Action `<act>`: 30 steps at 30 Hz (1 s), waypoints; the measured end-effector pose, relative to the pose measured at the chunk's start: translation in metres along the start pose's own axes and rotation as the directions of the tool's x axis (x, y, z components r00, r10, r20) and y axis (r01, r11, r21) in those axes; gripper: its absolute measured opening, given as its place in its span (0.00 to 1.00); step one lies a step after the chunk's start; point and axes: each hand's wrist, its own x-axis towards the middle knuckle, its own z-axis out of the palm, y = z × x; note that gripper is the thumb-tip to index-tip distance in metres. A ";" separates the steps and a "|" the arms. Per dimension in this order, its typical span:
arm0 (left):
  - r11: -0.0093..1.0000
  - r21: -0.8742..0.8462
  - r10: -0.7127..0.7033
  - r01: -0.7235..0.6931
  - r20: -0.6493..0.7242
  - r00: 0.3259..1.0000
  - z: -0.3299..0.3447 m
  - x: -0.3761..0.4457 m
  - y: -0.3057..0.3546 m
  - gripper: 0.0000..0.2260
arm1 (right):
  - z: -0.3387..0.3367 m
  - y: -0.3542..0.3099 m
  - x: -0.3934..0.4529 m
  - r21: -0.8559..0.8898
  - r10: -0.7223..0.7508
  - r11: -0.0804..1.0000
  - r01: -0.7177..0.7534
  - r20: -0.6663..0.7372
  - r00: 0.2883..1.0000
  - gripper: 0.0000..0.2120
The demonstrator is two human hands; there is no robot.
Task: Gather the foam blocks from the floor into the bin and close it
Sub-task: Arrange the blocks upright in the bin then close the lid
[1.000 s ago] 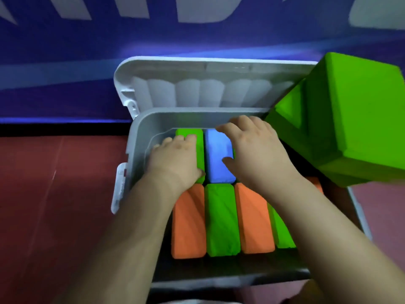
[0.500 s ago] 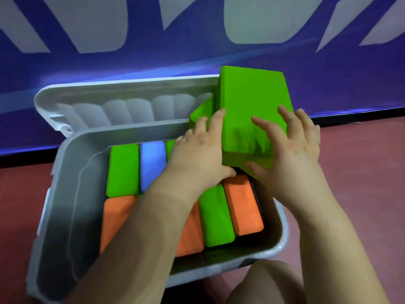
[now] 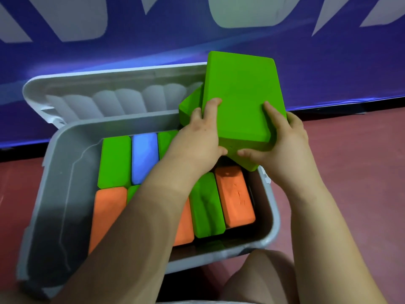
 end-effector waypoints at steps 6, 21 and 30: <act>0.999 -0.023 -0.027 0.024 -0.112 0.993 -0.045 -0.026 -0.017 0.43 | 0.004 -0.047 -0.004 0.023 -0.129 0.991 0.131 -0.057 0.990 0.48; 0.820 0.099 -0.570 0.563 0.213 0.794 -0.056 -0.093 -0.156 0.55 | 0.141 -0.134 -0.065 -0.059 -0.154 0.979 0.194 0.404 0.901 0.45; 0.871 0.101 -0.490 0.481 0.101 0.866 -0.052 -0.072 -0.154 0.50 | 0.124 -0.115 -0.045 -0.032 -0.152 0.982 0.186 0.449 0.880 0.47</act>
